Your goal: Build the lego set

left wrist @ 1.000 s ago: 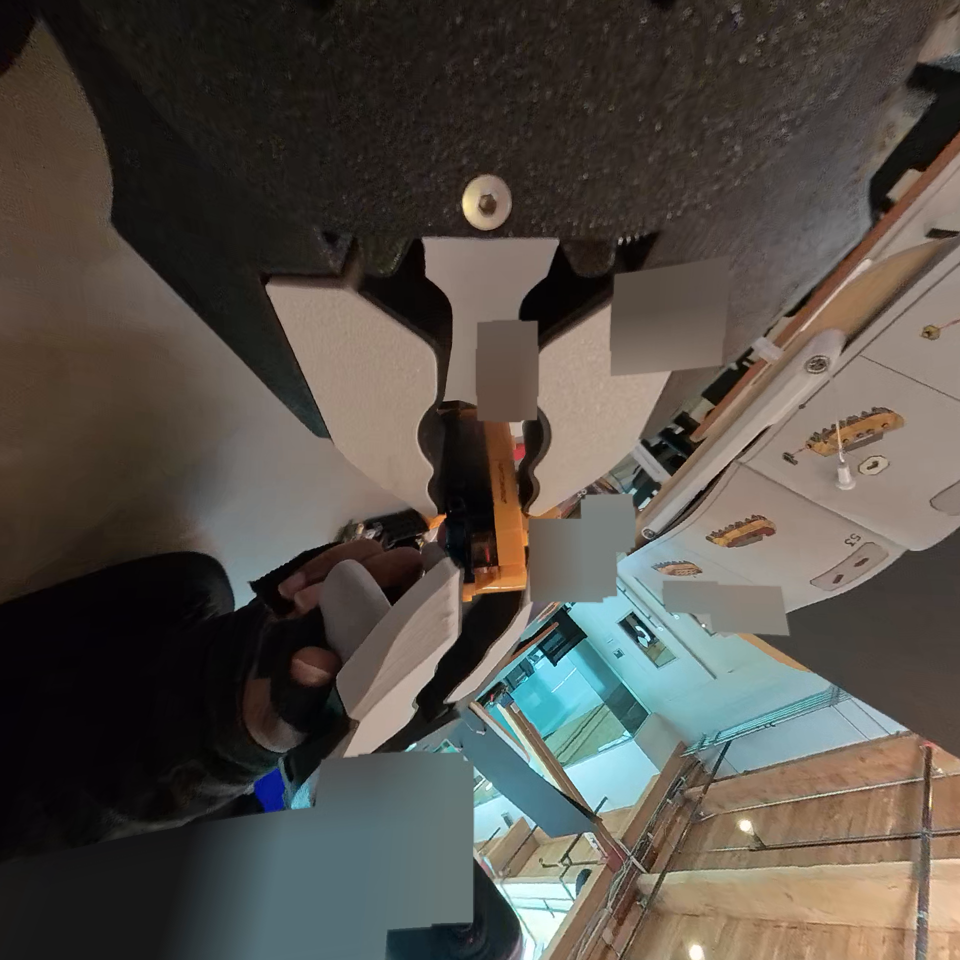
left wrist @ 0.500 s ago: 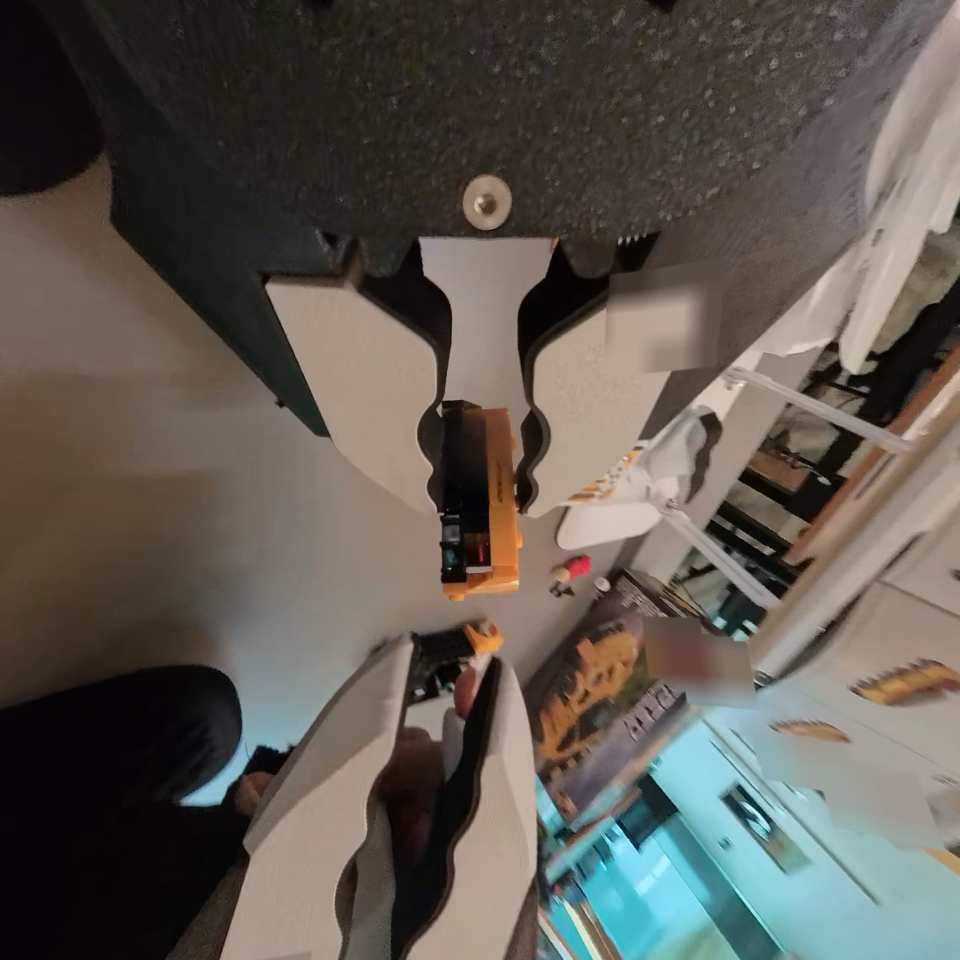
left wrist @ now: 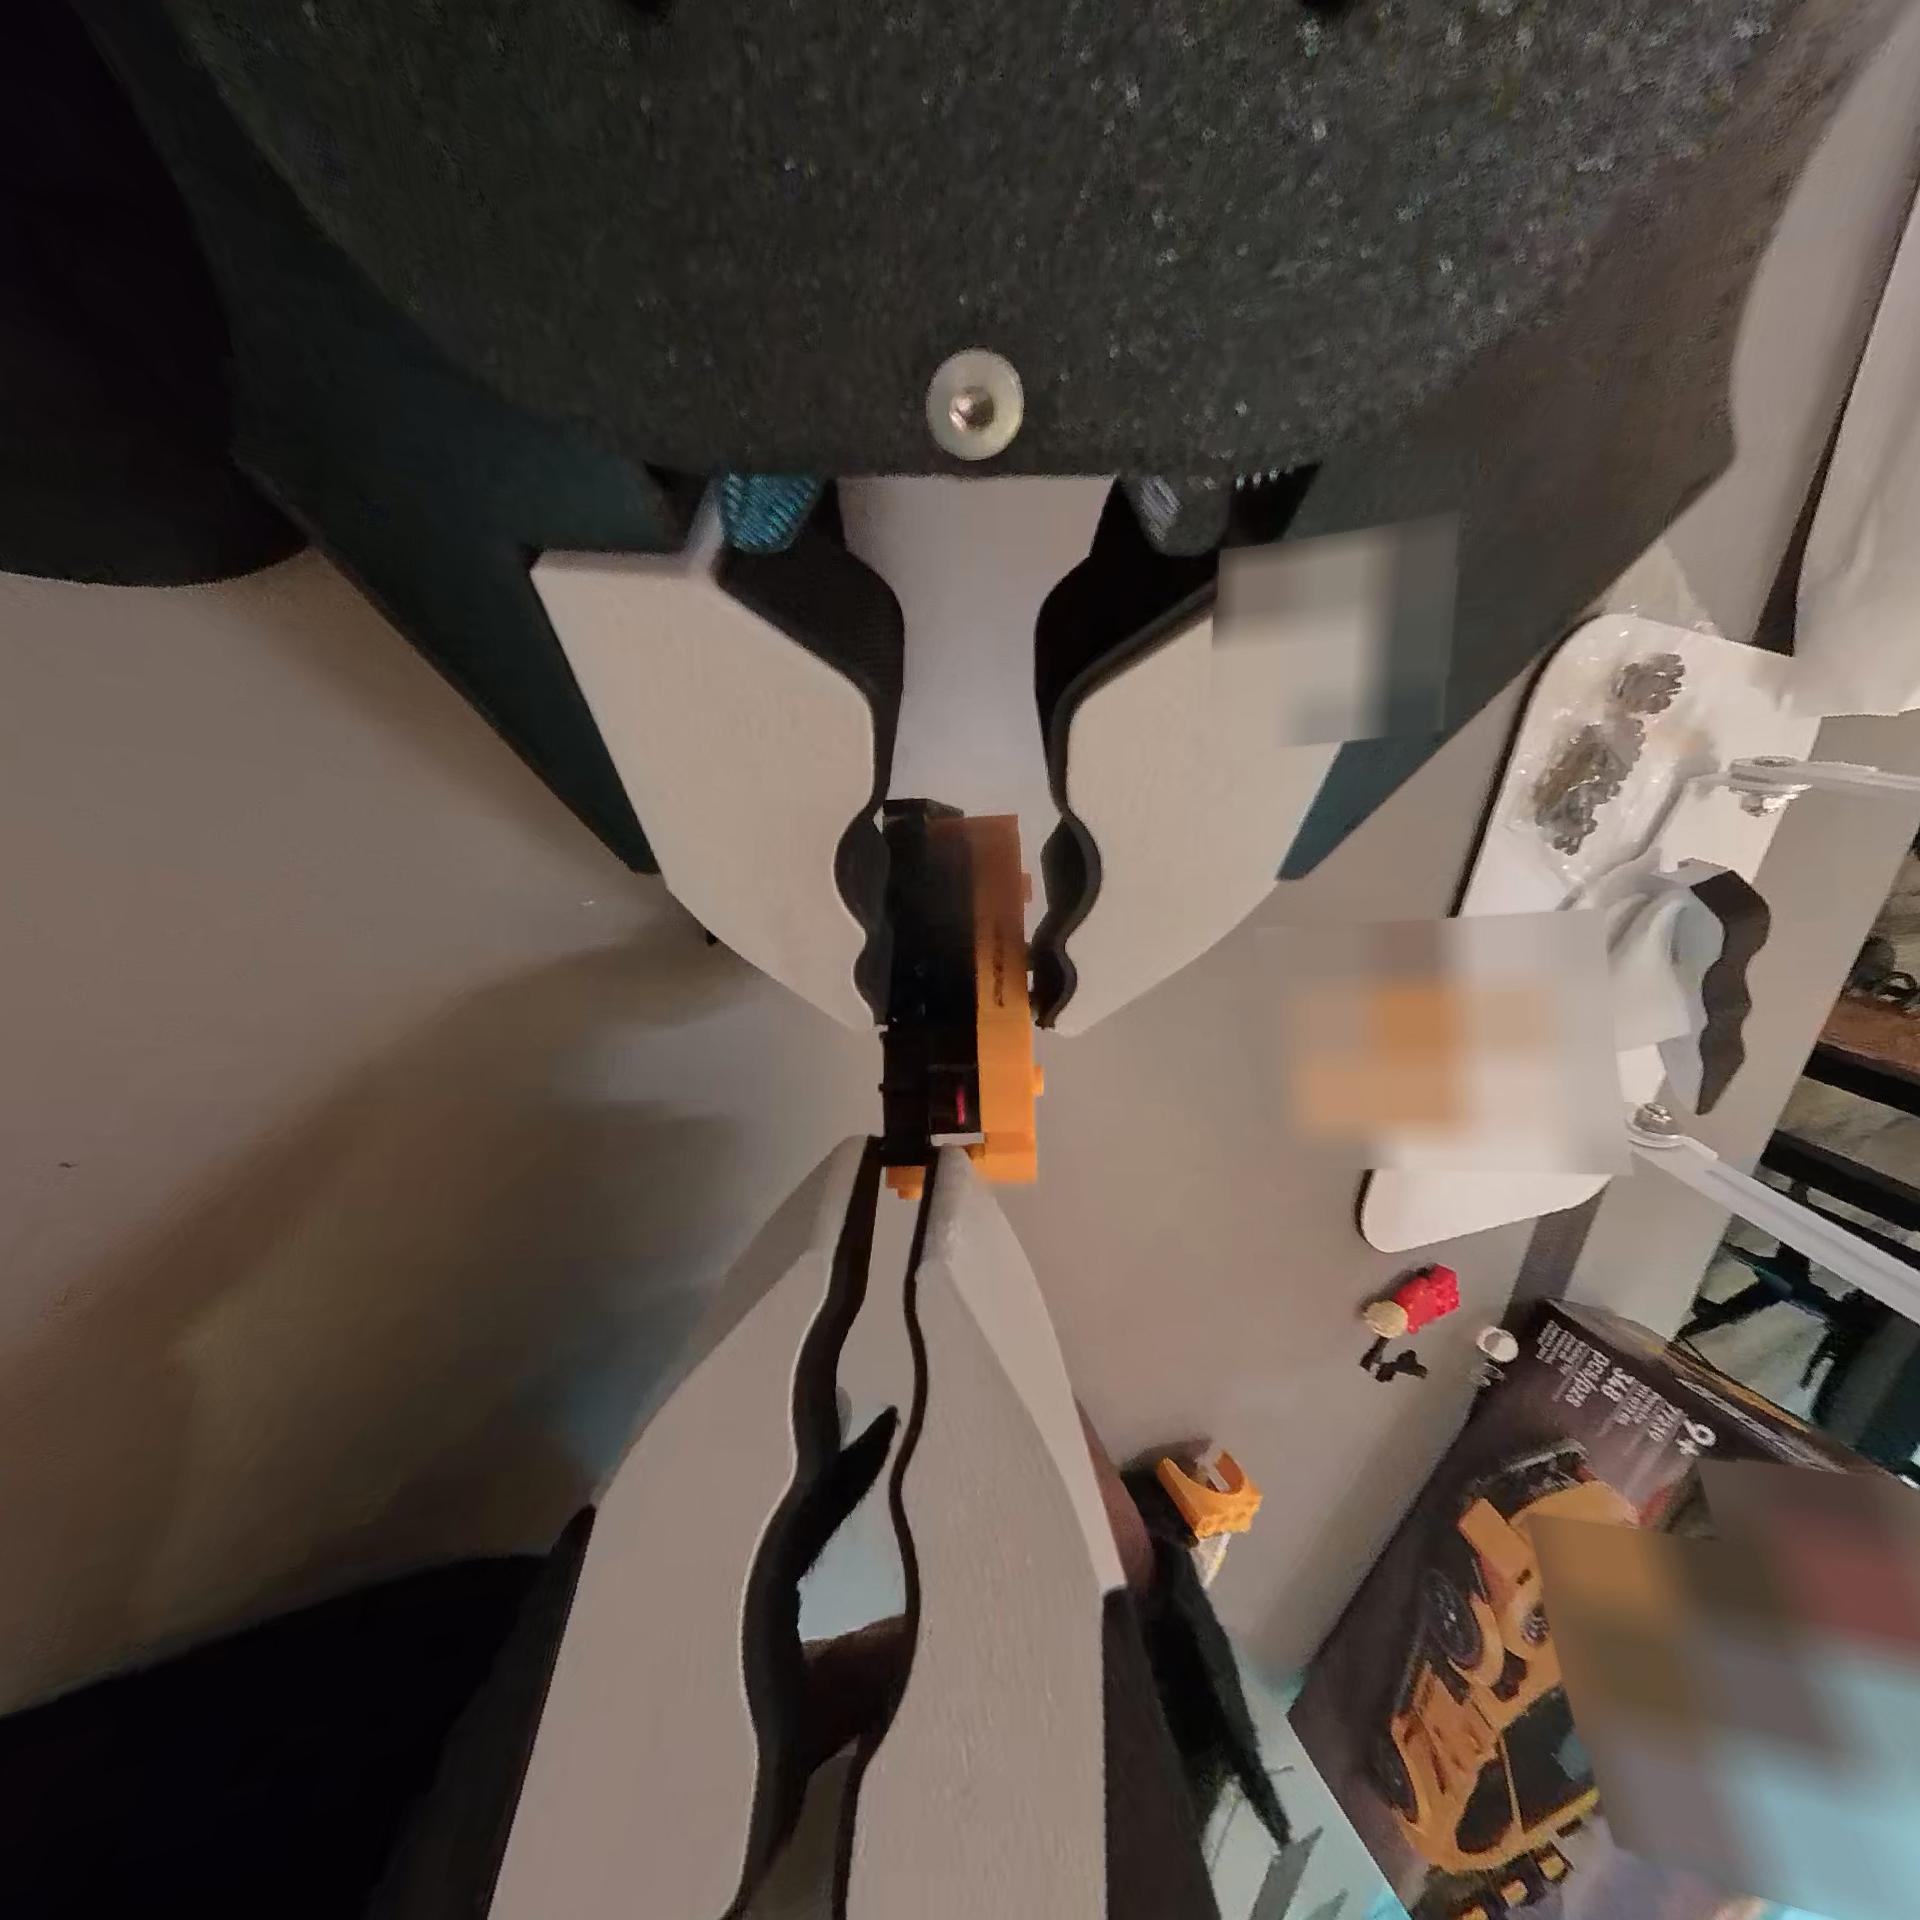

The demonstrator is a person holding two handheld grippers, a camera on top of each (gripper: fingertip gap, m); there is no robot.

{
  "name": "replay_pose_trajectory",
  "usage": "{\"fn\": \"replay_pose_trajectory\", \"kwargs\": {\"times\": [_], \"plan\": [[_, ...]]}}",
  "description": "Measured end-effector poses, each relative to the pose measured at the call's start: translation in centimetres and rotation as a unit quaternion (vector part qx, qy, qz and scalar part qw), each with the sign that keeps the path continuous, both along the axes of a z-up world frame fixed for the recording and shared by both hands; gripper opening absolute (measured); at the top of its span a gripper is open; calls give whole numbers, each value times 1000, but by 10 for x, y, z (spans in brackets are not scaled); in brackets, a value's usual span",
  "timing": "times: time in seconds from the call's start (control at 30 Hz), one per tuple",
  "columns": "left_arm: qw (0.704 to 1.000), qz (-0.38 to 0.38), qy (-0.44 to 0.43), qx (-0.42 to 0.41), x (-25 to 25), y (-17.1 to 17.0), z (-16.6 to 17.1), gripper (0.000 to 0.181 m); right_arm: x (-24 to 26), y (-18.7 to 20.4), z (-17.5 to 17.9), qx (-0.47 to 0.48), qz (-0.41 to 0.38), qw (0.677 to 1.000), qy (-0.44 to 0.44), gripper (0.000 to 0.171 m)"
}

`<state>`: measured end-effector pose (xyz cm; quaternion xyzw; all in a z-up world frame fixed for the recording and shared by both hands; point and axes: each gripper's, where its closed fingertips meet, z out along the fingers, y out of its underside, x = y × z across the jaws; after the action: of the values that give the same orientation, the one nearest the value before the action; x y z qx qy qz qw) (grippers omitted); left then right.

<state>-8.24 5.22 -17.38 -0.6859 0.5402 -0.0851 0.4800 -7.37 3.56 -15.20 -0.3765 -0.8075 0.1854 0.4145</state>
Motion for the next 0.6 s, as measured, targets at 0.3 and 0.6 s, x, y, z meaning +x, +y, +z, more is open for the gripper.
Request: {"fn": "replay_pose_trajectory", "kwargs": {"times": [0.3,0.6], "plan": [[1000,-4,4,2,-1,-1,-1,26,0,0,-1,-6,3,1000,1,7],[999,-14,0,33,0,-1,5,26,1,0,4,4,8,1000,8,7]]}}
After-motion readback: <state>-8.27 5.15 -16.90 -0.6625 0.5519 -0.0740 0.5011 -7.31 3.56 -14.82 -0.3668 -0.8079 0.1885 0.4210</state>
